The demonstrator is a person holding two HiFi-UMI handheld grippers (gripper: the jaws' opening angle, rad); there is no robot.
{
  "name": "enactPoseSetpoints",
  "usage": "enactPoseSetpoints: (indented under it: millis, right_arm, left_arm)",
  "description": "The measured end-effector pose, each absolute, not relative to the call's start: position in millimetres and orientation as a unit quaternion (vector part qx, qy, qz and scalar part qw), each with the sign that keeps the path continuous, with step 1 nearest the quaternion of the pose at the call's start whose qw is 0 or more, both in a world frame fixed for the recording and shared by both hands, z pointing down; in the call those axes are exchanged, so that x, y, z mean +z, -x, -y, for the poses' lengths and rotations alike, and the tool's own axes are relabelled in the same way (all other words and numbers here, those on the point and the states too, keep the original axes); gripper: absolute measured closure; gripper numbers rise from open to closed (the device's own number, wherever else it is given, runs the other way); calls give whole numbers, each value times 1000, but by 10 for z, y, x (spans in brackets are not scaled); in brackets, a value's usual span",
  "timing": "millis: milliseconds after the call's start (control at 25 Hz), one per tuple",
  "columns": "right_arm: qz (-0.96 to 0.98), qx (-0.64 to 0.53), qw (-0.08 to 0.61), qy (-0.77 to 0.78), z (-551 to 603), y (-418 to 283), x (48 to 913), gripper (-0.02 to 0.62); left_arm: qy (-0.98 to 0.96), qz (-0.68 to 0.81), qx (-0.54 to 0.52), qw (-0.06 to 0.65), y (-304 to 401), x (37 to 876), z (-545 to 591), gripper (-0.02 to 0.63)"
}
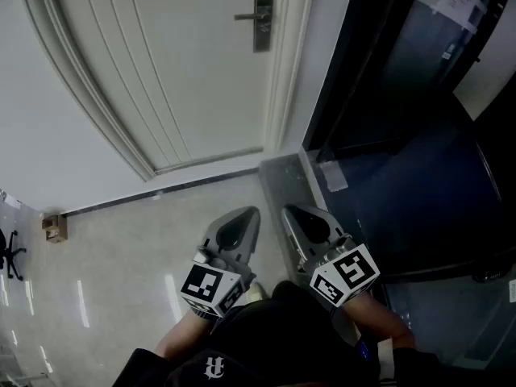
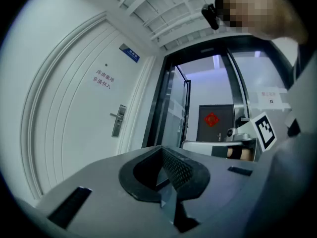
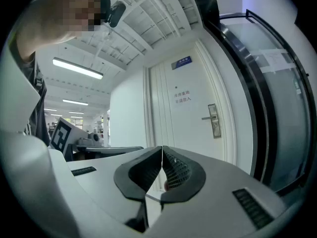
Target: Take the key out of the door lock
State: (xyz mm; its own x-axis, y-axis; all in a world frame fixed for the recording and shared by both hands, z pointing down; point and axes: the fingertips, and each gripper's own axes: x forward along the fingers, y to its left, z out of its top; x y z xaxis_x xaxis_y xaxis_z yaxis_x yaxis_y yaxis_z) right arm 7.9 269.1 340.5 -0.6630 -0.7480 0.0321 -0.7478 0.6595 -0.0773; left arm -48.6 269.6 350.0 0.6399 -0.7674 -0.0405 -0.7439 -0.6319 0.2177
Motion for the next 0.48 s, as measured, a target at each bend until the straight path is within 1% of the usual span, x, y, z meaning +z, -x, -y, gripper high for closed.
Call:
enactPoseSetpoints:
  millis: [240, 480]
  right_arm:
    - [-915, -44, 1, 400, -2415, 84, 3432, 580]
    - [-923, -52, 5, 381, -1961, 201, 3478, 580]
  left_arm:
    - [-901, 416, -58, 108, 592, 3594, -2448, 600]
    - [-893, 435, -45, 111, 669, 3630, -2044, 600]
